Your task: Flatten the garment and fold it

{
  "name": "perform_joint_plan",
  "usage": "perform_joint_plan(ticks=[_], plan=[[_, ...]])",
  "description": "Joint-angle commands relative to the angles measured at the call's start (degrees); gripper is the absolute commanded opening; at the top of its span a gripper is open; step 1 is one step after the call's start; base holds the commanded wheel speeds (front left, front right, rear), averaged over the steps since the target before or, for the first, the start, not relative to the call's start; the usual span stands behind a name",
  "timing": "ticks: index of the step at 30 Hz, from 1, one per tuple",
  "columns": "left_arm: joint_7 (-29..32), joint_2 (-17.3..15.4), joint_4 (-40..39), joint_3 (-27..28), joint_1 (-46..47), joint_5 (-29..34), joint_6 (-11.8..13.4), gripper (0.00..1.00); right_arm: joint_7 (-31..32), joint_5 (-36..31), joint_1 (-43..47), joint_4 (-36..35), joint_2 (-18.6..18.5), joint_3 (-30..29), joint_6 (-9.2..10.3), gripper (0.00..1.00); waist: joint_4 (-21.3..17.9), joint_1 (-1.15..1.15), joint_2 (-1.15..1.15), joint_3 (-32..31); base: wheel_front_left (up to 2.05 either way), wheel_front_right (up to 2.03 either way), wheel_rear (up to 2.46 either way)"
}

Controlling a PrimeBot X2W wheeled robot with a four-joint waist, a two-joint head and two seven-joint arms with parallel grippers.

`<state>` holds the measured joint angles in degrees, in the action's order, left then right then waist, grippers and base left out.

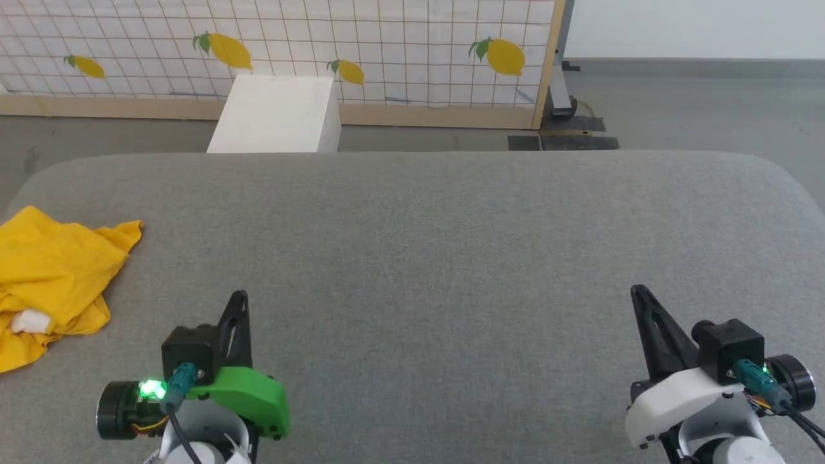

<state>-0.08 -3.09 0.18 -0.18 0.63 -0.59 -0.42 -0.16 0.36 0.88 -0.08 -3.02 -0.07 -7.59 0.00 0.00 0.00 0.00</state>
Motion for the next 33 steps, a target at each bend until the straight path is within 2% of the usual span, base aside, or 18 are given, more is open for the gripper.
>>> perform_joint_plan(ticks=[1,17,18,33], plan=[[0.08,0.22,-0.18,0.18,-0.63,0.59,0.42,0.00,0.16,-0.36,-0.88,0.08,0.14,0.07,0.10,0.00,0.00,0.00,0.00,0.00,0.00,0.00,0.00],[0.08,0.22,-0.18,0.18,-0.63,0.59,0.42,0.00,0.16,-0.36,-0.88,0.08,0.14,0.07,0.10,0.00,0.00,0.00,0.00,0.00,0.00,0.00,0.00],[0.00,0.00,0.00,0.00,0.00,0.00,0.00,1.00,0.00,0.01,0.00,0.00,0.00,-0.01,0.00,1.00,0.00,0.00,0.00,0.00,0.00,0.00,0.00],[-1.32,-0.01,1.12,-1.05,0.48,-1.17,0.94,1.00,-0.94,0.95,-0.14,0.51,0.00,-0.23,0.01,1.00,1.09,0.00,0.00,-0.10,0.00,0.00,0.00]])
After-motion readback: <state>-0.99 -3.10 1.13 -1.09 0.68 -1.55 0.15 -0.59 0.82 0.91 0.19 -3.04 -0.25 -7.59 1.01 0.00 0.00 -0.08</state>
